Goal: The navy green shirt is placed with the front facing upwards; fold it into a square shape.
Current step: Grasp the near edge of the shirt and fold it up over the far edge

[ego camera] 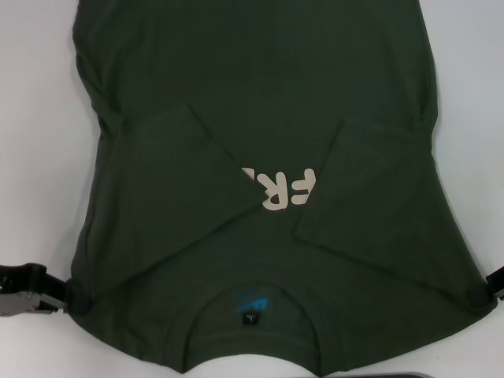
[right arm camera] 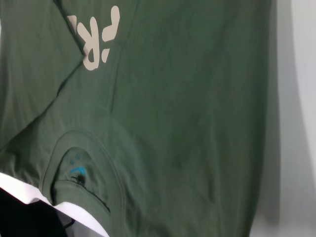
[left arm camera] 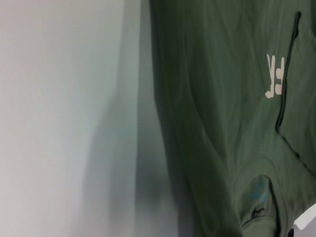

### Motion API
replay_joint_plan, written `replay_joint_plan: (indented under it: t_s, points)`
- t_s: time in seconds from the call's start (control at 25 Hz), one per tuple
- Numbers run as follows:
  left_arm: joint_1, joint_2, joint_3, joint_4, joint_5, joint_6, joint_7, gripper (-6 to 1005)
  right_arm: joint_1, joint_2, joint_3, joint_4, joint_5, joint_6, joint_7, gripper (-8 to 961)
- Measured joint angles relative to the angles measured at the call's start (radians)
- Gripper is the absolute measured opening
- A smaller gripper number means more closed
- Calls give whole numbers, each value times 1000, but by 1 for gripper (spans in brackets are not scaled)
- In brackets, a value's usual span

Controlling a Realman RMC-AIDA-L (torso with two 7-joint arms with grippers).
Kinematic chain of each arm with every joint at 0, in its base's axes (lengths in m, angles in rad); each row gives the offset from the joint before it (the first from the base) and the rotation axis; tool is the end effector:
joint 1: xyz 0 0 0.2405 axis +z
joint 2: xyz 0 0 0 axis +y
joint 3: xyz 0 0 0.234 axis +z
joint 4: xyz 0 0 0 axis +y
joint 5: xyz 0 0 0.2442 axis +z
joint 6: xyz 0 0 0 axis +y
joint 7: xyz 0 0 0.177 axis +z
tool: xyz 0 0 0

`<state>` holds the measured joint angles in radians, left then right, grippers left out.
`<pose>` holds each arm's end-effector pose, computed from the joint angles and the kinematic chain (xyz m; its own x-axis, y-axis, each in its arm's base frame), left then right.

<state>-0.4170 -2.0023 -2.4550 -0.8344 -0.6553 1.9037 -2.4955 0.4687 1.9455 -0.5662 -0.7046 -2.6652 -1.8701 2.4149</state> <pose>-0.3252 0.2642 0.0249 0.0052 0.9982 -0.0605 0.9975 -0.0009 0.0705 0.3537 0.2584 0.0347 -0.0266 -0.9956 0.0901 -0.9996 0.0266 -0.0009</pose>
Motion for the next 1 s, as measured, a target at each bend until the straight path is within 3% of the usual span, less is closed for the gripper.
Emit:
replay_joint_plan:
  t_s: [0.32, 0.48, 0.76, 1.0]
  points:
    - [9, -12, -12, -57, -25, 65, 13, 33, -3, 9, 14, -60, 22, -54, -18, 35]
    - [-25, -9, -22, -68, -89, 94, 25, 33, 20, 2, 24, -82, 108, -89, -31, 35]
    - [-210, -12, -40, -33, -100, -15, -37, 33, 136, -31, 33, -80, 175, -66, -22, 34]
    - [-356, 11, -26, 62, -93, -194, -81, 34, 235, -73, 73, -85, 180, 9, 13, 34]
